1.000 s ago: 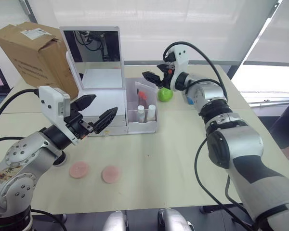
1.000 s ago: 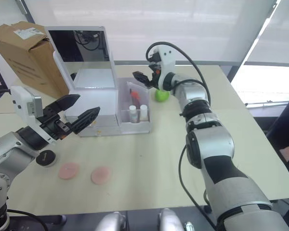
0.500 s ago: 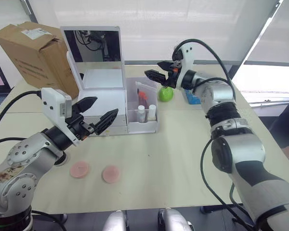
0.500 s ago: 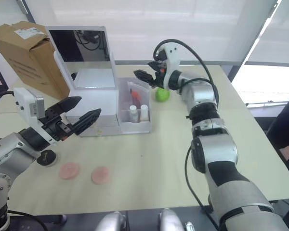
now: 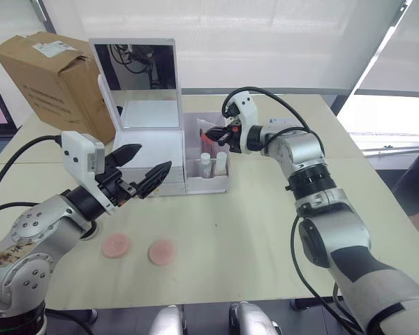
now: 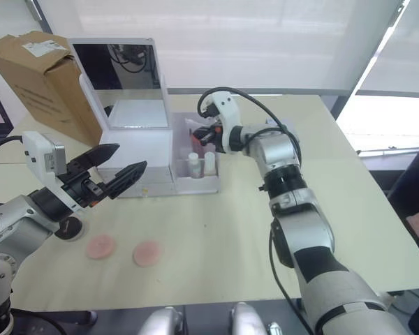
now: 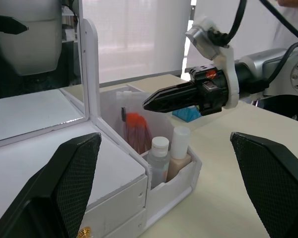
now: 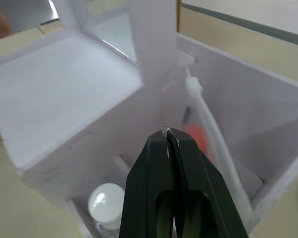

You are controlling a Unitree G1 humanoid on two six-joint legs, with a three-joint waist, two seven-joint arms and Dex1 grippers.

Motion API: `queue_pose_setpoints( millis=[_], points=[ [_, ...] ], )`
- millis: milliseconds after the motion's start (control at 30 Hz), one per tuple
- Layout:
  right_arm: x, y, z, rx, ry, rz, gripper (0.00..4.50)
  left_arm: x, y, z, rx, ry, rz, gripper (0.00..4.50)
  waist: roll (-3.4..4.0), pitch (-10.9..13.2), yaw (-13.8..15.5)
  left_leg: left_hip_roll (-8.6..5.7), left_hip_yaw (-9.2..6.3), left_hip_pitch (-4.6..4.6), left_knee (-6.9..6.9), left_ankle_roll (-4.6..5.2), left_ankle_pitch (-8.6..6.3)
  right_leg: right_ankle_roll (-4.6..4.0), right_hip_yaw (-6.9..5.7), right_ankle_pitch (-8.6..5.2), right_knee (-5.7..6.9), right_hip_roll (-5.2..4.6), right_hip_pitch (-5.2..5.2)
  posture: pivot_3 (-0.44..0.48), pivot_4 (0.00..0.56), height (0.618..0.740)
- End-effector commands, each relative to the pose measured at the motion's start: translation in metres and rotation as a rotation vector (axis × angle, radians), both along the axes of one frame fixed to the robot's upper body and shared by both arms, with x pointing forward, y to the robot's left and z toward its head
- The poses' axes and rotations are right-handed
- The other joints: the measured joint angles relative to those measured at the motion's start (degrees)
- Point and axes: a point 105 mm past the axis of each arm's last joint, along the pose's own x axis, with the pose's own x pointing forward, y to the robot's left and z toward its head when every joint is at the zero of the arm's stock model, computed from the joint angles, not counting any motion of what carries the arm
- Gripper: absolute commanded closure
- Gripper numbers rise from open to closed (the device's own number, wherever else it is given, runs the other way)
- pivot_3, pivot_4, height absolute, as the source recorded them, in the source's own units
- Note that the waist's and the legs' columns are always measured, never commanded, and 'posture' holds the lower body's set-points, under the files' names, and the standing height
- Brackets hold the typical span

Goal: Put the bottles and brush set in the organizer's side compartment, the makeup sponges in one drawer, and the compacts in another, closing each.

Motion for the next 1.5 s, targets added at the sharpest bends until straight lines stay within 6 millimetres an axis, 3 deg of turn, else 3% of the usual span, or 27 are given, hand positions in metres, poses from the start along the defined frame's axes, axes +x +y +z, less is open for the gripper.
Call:
queue_pose_setpoints(
  millis=[33, 200, 433, 733, 867, 1033, 1200, 1333, 1400, 1500],
  points=[
    [0.011, 0.004, 0.012, -0.014, -0.044, -0.053, 4.46, -0.001, -0.003, 0.011, -0.007, -0.059, -0.012, 0.0, -0.01, 0.0, -0.2, 0.01, -0.01, 0.01, 0.0, 0.0, 0.0, 0.0, 0.0, 0.0, 0.01, 0.02, 0.0, 0.0, 0.15, 0.74],
    [0.025, 0.006, 0.003, -0.088, -0.073, -0.159, 4.46, -0.001, -0.006, 0.01, -0.016, -0.055, -0.022, 0.0, 0.0, 0.0, -0.3, 0.01, -0.04, 0.04, 0.0, 0.0, 0.0, 0.0, 0.02, 0.0, 0.01, 0.06, 0.0, 0.0, 0.15, 0.74],
    [0.031, 0.007, 0.019, -0.063, -0.131, -0.227, 4.46, -0.001, -0.006, 0.008, -0.026, -0.052, -0.026, 0.0, 0.02, 0.0, -0.2, 0.01, -0.05, -0.01, 0.0, 0.0, 0.0, 0.0, 0.0, 0.0, -0.01, 0.03, 0.01, 0.0, 0.15, 0.74],
    [0.02, 0.028, 0.064, 0.1, -0.17, -0.109, 4.46, 0.002, -0.008, 0.008, -0.029, -0.046, -0.037, 0.0, 0.06, 0.0, -0.3, 0.01, -0.08, 0.0, 0.0, 0.0, 0.0, 0.02, 0.01, 0.01, -0.01, 0.05, 0.02, 0.0, 0.15, 0.74],
    [0.016, 0.022, 0.079, 0.144, -0.166, -0.071, 4.46, 0.004, -0.006, 0.006, -0.028, -0.04, -0.031, 0.0, 0.13, 0.1, -0.2, 0.02, -0.09, -0.01, 0.0, 0.0, 0.0, 0.04, -0.01, 0.02, 0.0, 0.05, 0.02, 0.0, 0.15, 0.74],
    [-0.008, -0.013, 0.076, 0.155, -0.156, 0.011, 4.46, 0.004, 0.007, -0.002, -0.04, -0.008, 0.013, 0.0, 0.05, 0.1, 0.4, 0.02, -0.1, -0.07, 0.01, 0.0, 0.0, 0.06, -0.1, -0.02, -0.04, -0.04, 0.09, 0.0, 0.15, 0.74],
    [-0.064, -0.06, 0.068, 0.163, -0.196, 0.043, 4.46, 0.0, 0.048, -0.017, -0.031, 0.06, 0.092, 0.0, -0.01, 0.0, 0.3, 0.1, -0.04, -0.16, 0.02, -0.02, 0.01, 0.27, -0.15, 0.07, -0.02, -0.08, 0.02, 0.0, 0.15, 0.74],
    [-0.104, -0.129, 0.034, 0.124, -0.158, -0.064, 4.46, -0.013, 0.103, -0.04, 0.056, 0.171, 0.183, 0.0, 0.07, 0.0, 0.2, 0.15, 0.03, -0.07, -0.08, -0.03, 0.0, 0.34, -0.18, -0.42, -0.02, -0.05, -0.07, 0.0, 0.15, 0.74],
    [-0.115, -0.156, 0.015, 0.092, -0.119, -0.164, 4.1, -0.021, 0.127, -0.052, 0.097, 0.227, 0.227, 0.0, 0.15, 0.1, 0.2, 0.2, 0.07, 0.11, -0.11, -0.04, 0.0, 0.27, -0.22, -0.53, -0.01, -0.07, 0.04, 0.0, 0.15, 0.74],
    [-0.137, -0.198, -0.013, 0.096, -0.071, -0.294, 3.2, -0.034, 0.163, -0.063, 0.128, 0.289, 0.297, 0.0, 0.02, 0.1, 0.2, 0.23, 0.13, 0.19, -0.23, -0.12, -0.06, 0.25, -0.17, -0.57, -0.04, -0.16, -0.26, 0.0, 0.15, 0.74]
  ],
)
